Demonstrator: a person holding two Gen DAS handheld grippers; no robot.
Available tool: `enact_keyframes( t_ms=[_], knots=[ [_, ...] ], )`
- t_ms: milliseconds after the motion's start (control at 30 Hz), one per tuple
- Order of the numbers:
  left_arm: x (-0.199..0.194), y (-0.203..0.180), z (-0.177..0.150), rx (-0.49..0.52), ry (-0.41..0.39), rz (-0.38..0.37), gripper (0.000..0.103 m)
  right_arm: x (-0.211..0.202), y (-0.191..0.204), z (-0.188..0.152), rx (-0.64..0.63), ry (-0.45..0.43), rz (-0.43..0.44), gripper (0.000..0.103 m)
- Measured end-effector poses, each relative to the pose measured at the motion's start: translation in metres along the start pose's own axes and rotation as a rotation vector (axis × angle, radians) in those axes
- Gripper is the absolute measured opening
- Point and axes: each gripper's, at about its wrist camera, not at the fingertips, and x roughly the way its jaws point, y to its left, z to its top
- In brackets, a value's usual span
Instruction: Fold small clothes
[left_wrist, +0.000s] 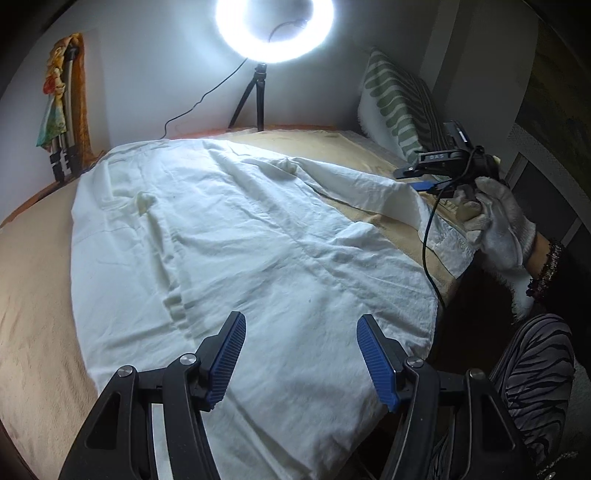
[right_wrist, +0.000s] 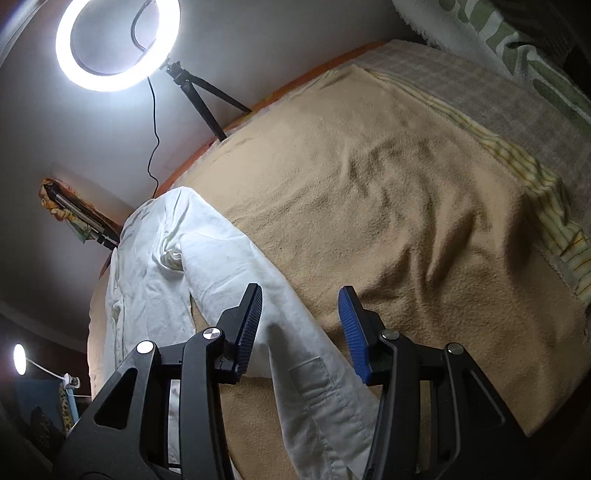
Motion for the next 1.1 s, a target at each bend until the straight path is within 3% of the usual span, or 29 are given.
enact_keyframes(
  t_ms=[167, 200, 267, 333, 600, 833, 1000, 1100],
  knots=[
    [0.013, 0.004, -0.002, -0.011, 0.025, -0.008, 0.063, 0.031, 0.015, -0.002, -0.06, 0.073, -0.019, 0.045],
    [0.015, 0.005, -0.003, -0.013, 0.031, -0.009, 0.063, 0.035, 0.018, -0.003, -0.07, 0.079, -0.012, 0.039],
    [0.018, 0.007, -0.006, -0.013, 0.041, -0.005, 0.063, 0.04, 0.022, -0.004, -0.087, 0.088, -0.004, 0.012],
    [0.019, 0.01, -0.008, -0.016, 0.048, -0.002, 0.063, 0.038, 0.025, -0.005, -0.099, 0.079, 0.009, 0.007],
    [0.014, 0.017, -0.008, -0.026, 0.033, -0.006, 0.062, 0.009, 0.058, -0.011, -0.143, 0.0, 0.027, 0.005],
    [0.002, 0.013, -0.007, -0.01, 0.002, -0.007, 0.062, -0.013, 0.153, -0.024, -0.364, -0.053, 0.003, 0.004],
    [-0.009, 0.019, -0.009, -0.024, -0.023, 0.013, 0.062, 0.009, 0.221, -0.056, -0.542, -0.006, -0.026, 0.004],
    [-0.017, 0.025, -0.011, -0.041, -0.039, 0.026, 0.062, 0.03, 0.237, -0.073, -0.585, 0.056, -0.027, 0.004]
  ],
)
